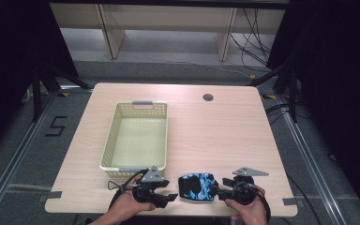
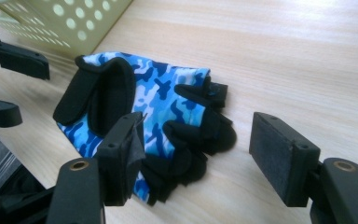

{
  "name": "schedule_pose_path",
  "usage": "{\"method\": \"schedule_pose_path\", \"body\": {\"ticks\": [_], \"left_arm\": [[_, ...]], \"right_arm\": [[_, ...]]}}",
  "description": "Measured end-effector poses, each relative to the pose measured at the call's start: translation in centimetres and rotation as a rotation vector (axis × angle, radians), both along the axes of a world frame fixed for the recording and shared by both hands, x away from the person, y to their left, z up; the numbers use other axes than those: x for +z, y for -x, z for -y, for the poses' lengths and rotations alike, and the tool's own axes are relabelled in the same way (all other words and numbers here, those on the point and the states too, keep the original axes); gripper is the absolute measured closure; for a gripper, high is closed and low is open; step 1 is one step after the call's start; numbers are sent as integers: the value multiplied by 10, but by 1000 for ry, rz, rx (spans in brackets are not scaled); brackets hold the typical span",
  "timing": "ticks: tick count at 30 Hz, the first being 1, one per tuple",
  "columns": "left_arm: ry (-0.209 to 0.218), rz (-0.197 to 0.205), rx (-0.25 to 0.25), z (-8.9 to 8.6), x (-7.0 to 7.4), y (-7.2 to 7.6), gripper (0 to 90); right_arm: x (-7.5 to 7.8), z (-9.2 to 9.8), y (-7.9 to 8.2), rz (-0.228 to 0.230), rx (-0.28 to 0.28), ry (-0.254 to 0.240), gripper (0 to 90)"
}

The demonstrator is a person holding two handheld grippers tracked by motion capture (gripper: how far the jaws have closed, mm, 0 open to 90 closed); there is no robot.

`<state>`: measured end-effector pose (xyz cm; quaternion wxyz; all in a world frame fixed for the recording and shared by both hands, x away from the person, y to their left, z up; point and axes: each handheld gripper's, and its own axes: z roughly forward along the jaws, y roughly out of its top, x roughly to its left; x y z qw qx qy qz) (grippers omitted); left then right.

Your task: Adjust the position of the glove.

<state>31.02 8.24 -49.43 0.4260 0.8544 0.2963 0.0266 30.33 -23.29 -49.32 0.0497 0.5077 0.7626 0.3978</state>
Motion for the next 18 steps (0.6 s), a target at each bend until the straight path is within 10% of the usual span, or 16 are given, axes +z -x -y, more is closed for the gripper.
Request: {"method": "schedule_pose_path", "body": {"ticks": [5, 10, 18], "left_arm": [[-35, -3, 1, 0, -3, -1, 384], [-13, -39, 15, 1, -6, 0, 389], [19, -90, 9, 2, -9, -2, 420]], "right_arm": [[-7, -9, -13, -44, 58, 3, 428], [-7, -12, -13, -21, 87, 151, 626], [-12, -3, -9, -38, 84, 74, 786]]}}
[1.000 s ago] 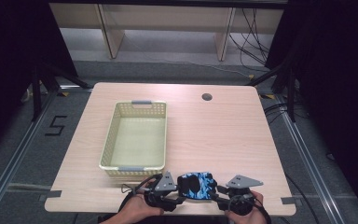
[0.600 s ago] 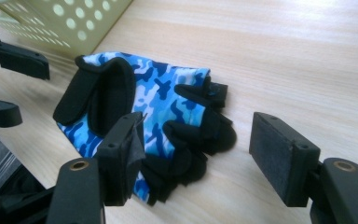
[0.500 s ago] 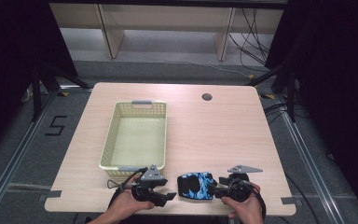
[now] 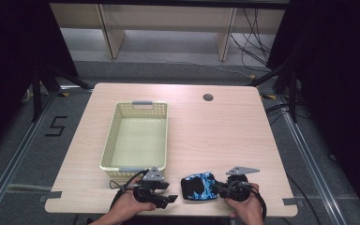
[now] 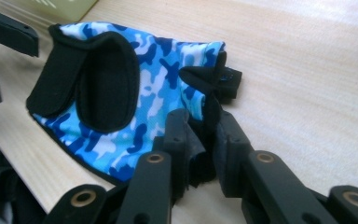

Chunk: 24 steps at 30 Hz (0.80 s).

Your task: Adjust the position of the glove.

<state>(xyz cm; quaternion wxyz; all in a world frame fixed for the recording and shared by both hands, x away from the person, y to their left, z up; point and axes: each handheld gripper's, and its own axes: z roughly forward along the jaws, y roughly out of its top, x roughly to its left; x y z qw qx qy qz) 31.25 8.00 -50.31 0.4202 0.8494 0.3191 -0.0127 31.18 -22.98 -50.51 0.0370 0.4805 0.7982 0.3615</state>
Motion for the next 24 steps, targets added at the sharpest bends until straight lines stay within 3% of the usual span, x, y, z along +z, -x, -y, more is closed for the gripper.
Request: {"method": "schedule_pose_path", "body": {"ticks": [1, 3, 7, 8, 11, 12, 14, 15, 19, 24], "left_arm": [[-1, -3, -2, 0, 0, -2, 422], [22, -35, 15, 2, -2, -2, 435], [21, -34, 14, 8, -3, -3, 457], [13, -33, -9, 9, -4, -5, 461], [14, -36, 7, 14, -5, -6, 479], [12, -18, -13, 15, -4, -8, 493], [5, -6, 4, 19, -5, -9, 516], [6, -21, 6, 21, -5, -10, 523], [-18, -13, 7, 29, -9, -12, 546], [20, -45, 0, 35, -9, -17, 570]], "right_arm": [[-2, 1, 0, 6, 10, -27, 788], [-2, 2, 2, 0, 16, -27, 791], [-3, 5, 1, 4, 50, -31, 792], [-4, 7, 0, 20, 71, -47, 792], [-5, 8, 0, 25, 80, -47, 791], [-4, 7, 0, 16, 73, -40, 791], [-5, 8, 0, 26, 82, -47, 789], [-5, 8, 0, 28, 81, -50, 789], [-5, 8, 0, 29, 81, -52, 787], [-6, 8, 0, 30, 84, -53, 785]]}}
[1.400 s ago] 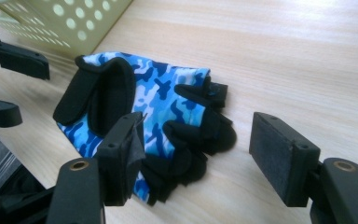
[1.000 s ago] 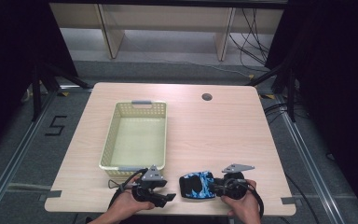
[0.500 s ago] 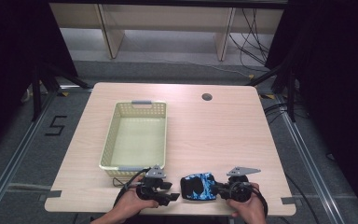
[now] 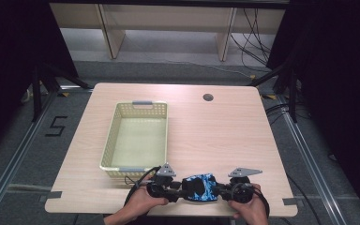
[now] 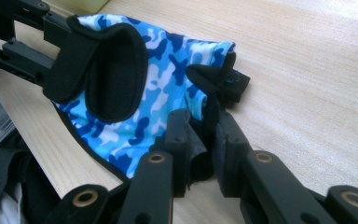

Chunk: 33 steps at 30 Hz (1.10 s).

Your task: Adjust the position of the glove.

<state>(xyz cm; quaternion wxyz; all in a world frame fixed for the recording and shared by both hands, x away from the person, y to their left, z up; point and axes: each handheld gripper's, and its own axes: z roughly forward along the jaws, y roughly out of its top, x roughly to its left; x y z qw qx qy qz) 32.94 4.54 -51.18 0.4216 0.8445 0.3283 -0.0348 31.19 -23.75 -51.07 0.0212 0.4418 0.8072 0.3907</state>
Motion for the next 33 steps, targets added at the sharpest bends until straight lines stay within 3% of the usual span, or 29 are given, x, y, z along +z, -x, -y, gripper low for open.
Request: {"method": "schedule_pose_path", "body": {"ticks": [4, 6, 10, 14, 19, 26, 27, 28, 31, 33], "left_arm": [[-17, 17, -18, 9, -2, 1, 592], [-15, 6, 1, 11, -1, 1, 591], [-19, 22, 12, 12, -3, 2, 630], [4, 46, 16, 12, -4, 2, 713], [35, 36, 38, 12, -5, 1, 797], [47, 53, 56, 14, -2, 3, 824], [47, 59, 50, 13, -1, 3, 826], [46, 64, 41, 13, 0, 1, 827], [58, 55, 53, 11, 2, 1, 832], [64, 67, 47, 9, 5, 0, 834]], "right_arm": [[1, 0, 1, 0, -6, 18, 785], [1, 0, 1, 0, -5, 18, 785], [1, -1, 1, 0, -7, 15, 784], [1, -1, 1, 0, -9, 15, 783], [1, -1, 2, -19, -20, 11, 785], [1, 1, 3, -19, -33, -8, 795], [2, -1, 5, -48, -52, -24, 798], [0, 1, 2, -12, -34, -36, 799], [3, 3, 5, -28, -53, -71, 806], [5, 3, 6, -10, -48, -83, 808]]}}
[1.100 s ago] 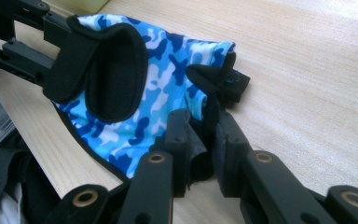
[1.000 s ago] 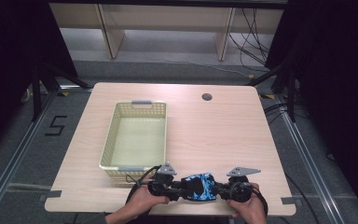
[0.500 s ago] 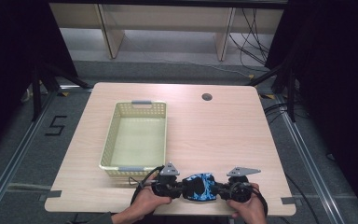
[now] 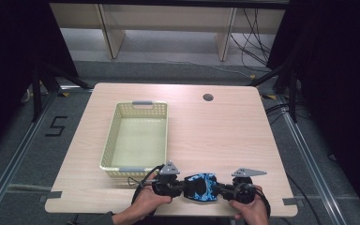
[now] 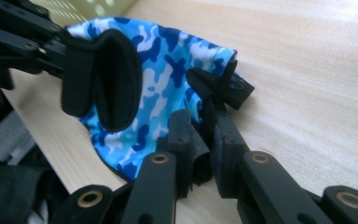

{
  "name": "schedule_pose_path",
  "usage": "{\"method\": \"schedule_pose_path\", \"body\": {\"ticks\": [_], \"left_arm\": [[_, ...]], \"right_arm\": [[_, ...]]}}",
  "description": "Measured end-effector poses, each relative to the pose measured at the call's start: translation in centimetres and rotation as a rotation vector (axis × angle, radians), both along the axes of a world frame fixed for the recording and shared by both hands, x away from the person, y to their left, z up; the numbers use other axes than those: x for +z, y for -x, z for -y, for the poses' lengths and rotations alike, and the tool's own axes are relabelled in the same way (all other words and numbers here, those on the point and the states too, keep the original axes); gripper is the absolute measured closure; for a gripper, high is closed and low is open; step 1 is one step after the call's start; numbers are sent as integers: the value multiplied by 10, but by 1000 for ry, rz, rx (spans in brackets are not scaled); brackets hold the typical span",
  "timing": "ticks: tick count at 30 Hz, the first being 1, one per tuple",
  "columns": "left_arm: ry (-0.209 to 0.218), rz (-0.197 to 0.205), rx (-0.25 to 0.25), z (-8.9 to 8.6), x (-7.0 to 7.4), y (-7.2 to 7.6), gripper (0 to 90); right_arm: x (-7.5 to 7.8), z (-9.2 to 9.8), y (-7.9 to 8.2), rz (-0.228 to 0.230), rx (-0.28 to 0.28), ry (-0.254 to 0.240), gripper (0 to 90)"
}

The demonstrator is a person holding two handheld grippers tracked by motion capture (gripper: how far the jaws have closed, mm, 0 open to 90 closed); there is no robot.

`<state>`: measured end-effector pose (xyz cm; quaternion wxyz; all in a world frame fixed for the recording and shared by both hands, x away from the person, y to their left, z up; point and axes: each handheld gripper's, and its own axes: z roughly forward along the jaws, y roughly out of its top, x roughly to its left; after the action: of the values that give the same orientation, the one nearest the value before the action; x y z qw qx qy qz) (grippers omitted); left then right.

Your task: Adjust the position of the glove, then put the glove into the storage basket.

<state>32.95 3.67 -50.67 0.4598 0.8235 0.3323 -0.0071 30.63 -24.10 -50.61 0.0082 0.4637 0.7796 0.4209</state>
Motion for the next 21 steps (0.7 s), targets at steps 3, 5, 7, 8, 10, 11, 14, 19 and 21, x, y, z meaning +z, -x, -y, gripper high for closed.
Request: {"method": "schedule_pose_path", "body": {"ticks": [3, 5, 7, 8, 10, 11, 14, 19, 21], "left_arm": [[8, 6, 0, -3, 3, 1, 834], [10, 21, 1, -4, 5, 3, 834], [21, 17, -2, -7, 9, 6, 833], [16, 24, -10, -8, 10, 7, 833], [24, 33, -4, -10, 12, 9, 834], [28, 35, -5, -12, 14, 10, 833], [41, 12, 0, -19, 18, 13, 833], [61, 29, -1, -31, 25, 16, 832], [60, 28, 2, -36, 28, 18, 832]], "right_arm": [[2, -1, 2, 27, 11, -27, 810], [4, -2, 4, 21, 14, -42, 812], [7, -3, 6, 34, 7, -48, 812], [10, -5, 9, 12, -6, -55, 812], [12, -5, 10, 28, 3, -46, 812], [13, -5, 10, 49, 12, -35, 812], [17, -11, 15, 31, 8, -84, 812], [24, -18, 19, 82, 41, -89, 812], [28, -21, 21, 94, 40, -93, 812]]}}
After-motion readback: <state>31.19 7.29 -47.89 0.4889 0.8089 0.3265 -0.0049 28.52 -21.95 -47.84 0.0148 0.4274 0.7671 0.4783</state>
